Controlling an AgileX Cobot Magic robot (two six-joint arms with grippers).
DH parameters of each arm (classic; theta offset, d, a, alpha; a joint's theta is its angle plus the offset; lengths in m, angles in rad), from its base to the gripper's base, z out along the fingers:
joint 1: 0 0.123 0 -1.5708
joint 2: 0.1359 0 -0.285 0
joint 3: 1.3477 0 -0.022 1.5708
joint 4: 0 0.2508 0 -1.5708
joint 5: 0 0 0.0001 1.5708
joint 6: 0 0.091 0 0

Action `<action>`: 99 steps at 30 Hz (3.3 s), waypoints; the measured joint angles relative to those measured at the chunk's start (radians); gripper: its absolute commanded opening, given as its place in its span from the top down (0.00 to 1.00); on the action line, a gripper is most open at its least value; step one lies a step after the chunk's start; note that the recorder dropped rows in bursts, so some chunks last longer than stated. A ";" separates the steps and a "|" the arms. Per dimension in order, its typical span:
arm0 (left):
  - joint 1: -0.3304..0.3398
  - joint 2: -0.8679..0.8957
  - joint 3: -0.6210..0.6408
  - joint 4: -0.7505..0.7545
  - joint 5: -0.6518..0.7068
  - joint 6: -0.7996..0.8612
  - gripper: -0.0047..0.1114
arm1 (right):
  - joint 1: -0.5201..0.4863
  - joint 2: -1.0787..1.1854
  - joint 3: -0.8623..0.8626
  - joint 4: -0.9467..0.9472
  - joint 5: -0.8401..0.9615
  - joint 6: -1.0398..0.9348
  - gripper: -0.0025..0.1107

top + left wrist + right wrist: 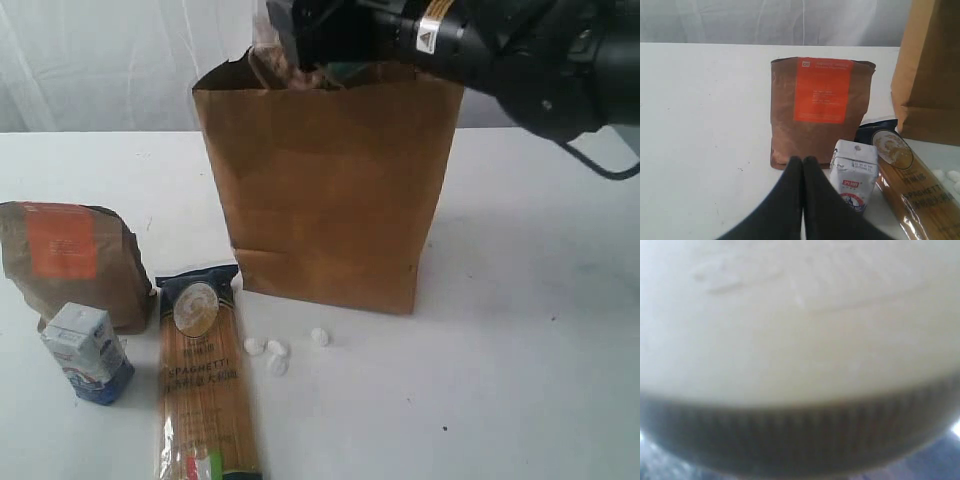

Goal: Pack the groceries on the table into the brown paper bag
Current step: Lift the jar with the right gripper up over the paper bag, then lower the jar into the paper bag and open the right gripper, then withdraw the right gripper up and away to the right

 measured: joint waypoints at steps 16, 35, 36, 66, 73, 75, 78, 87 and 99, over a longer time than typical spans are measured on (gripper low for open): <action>0.000 0.000 0.000 0.000 0.000 0.000 0.96 | -0.005 0.101 -0.015 0.053 0.041 -0.057 0.52; 0.000 0.000 0.000 0.000 0.000 0.000 0.96 | -0.005 0.095 -0.015 0.073 0.158 0.185 0.30; 0.000 0.000 0.000 0.000 0.000 0.000 0.96 | -0.005 0.095 -0.015 0.073 0.184 0.185 0.27; 0.000 0.000 0.000 0.000 0.000 0.000 0.96 | -0.005 0.071 -0.025 0.079 0.206 0.294 0.07; 0.000 0.000 0.000 0.000 0.000 0.000 0.96 | -0.005 0.037 -0.025 0.083 0.152 0.305 0.07; 0.000 0.000 0.000 0.000 0.000 0.000 0.96 | -0.005 0.037 -0.025 0.083 0.177 0.307 0.07; 0.000 0.000 0.000 0.000 0.000 0.000 0.96 | -0.005 0.037 -0.025 0.083 0.212 0.307 0.07; 0.000 0.000 0.000 0.000 0.000 0.000 0.96 | -0.005 0.029 -0.025 0.083 0.262 0.340 0.07; 0.000 0.000 0.000 0.000 0.000 0.000 0.96 | -0.005 -0.018 -0.025 0.081 0.298 0.382 0.07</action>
